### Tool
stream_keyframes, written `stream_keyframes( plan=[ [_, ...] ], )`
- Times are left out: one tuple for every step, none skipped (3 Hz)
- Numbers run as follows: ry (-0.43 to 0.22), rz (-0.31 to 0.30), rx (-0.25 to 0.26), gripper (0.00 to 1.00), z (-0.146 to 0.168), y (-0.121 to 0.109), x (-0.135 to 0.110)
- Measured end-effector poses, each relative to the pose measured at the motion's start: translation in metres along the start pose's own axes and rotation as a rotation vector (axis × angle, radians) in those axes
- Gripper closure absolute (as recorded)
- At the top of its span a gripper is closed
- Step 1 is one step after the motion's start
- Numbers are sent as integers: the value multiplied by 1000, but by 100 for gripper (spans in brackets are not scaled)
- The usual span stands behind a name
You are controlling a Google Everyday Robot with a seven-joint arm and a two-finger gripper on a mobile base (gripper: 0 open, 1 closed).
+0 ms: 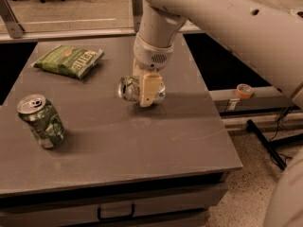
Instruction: Knock 7up can over
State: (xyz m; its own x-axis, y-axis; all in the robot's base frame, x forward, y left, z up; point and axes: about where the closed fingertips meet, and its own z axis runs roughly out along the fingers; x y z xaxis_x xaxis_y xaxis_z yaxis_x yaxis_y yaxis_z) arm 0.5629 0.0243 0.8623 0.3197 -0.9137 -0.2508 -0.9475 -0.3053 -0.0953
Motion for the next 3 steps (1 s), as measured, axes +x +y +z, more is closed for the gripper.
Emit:
stream_keyframes(
  plan=[
    [-9, 7, -1, 0, 3, 6, -5],
    [-27, 23, 4, 0, 3, 8, -7],
    [-44, 38, 7, 0, 2, 9, -9]
  ],
)
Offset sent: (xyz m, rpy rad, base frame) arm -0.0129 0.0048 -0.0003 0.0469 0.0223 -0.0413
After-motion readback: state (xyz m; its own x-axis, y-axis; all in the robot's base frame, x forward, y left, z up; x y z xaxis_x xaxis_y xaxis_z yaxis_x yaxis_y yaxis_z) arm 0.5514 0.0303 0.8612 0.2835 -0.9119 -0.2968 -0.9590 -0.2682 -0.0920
